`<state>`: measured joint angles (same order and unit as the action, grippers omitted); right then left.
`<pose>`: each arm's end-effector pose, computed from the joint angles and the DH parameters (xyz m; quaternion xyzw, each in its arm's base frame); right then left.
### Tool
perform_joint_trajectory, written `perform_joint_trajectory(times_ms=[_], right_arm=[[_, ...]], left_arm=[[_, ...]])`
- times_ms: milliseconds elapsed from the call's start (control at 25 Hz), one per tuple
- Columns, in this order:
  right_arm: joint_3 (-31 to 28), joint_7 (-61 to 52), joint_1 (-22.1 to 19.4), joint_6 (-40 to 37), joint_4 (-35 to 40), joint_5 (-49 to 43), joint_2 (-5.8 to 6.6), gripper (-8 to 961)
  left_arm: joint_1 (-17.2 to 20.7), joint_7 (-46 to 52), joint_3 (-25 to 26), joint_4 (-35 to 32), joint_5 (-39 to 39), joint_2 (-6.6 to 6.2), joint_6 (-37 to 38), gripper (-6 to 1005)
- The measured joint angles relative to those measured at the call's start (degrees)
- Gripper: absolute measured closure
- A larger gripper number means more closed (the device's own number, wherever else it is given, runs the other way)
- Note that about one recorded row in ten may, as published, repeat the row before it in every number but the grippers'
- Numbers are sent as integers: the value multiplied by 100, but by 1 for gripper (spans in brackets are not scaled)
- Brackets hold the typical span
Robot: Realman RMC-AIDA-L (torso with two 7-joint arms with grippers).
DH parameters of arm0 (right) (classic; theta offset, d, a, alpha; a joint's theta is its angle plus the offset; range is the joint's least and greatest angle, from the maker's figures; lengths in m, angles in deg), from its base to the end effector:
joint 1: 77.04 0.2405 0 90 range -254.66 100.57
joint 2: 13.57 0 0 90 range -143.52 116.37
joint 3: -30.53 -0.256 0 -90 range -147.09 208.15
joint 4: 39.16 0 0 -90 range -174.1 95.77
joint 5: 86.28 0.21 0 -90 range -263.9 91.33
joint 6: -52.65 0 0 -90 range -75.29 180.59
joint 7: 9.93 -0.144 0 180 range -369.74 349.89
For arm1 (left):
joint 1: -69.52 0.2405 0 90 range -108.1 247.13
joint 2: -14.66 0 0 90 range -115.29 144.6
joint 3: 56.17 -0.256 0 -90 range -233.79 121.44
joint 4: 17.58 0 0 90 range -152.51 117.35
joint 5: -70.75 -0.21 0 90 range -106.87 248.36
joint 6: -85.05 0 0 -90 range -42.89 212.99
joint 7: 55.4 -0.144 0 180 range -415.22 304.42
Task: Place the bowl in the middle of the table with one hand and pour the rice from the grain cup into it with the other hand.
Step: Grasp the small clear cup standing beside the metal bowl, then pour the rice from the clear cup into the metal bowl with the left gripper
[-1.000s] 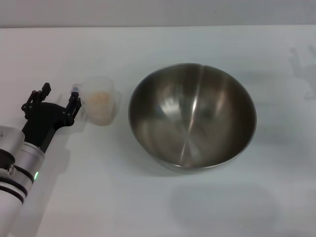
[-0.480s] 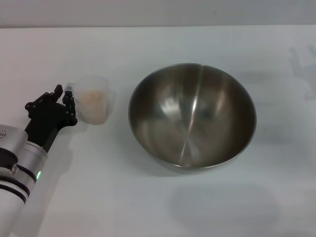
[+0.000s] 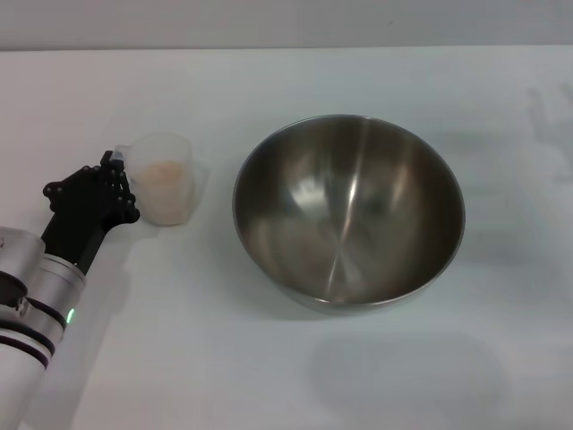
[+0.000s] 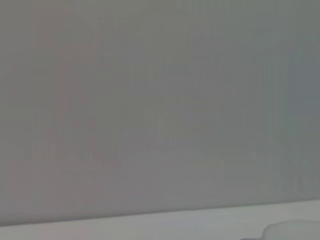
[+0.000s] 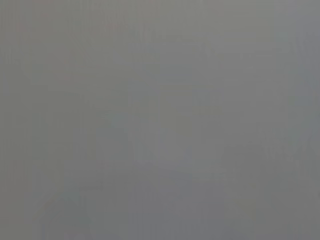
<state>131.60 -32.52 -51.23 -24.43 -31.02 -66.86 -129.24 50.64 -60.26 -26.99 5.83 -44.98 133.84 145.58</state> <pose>0.3180 0.3440 0.0465 -0.6470 0.1981 0.4187 0.6056 -0.3095 0.2933 -0.0745 -0.7402 -0.2557 -0.2625 0.5638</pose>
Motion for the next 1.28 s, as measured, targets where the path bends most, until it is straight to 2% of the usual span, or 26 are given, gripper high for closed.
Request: perform_joint_trajectory(times_ms=[120, 320, 440, 480, 520, 600, 680, 800, 840, 880, 920, 1280], right_arm=[[1, -11, -19, -11, -2, 0, 0, 427], [-2, -3, -65, -24, 27, 0, 0, 428], [-2, -2, -67, -26, 30, 1, 4, 428], [-2, -2, -67, -26, 33, 3, 7, 428], [-2, -1, -64, -27, 36, 5, 11, 428], [-2, 0, -57, -26, 45, 8, 17, 428], [-2, 0, -53, -27, 48, 12, 18, 428], [-2, 1, -51, -26, 50, 28, 18, 427], [-2, 1, -51, -26, 51, 34, 18, 427], [-2, 1, -51, -26, 51, 41, 18, 427], [-2, 1, -51, -26, 51, 41, 18, 427], [-11, 2, -24, -26, 58, 44, 25, 428]], left_arm=[[34, -22, 50, 30, 11, 0, 303, 978], [50, -337, 36, -9, -17, -1, 1406, 977], [0, -1192, -144, 25, -48, 0, 1969, 977], [-118, -1826, -415, 8, -53, -2, 2259, 977], [-118, -1826, -415, 8, -53, -2, 2259, 977], [-309, -2762, -819, -32, -61, 0, 2505, 977], [-454, -3588, -1121, -71, -74, 0, 2594, 976], [-507, -3872, -1228, -100, -120, -1, 2611, 976], [-612, -4859, -1426, -165, -499, 0, 2639, 976], [-632, -5535, -1441, -160, -819, 0, 2633, 976], [-632, -5535, -1441, -160, -819, 0, 2633, 976], [-619, -8478, -1572, 21, -1618, 0, 2359, 975]])
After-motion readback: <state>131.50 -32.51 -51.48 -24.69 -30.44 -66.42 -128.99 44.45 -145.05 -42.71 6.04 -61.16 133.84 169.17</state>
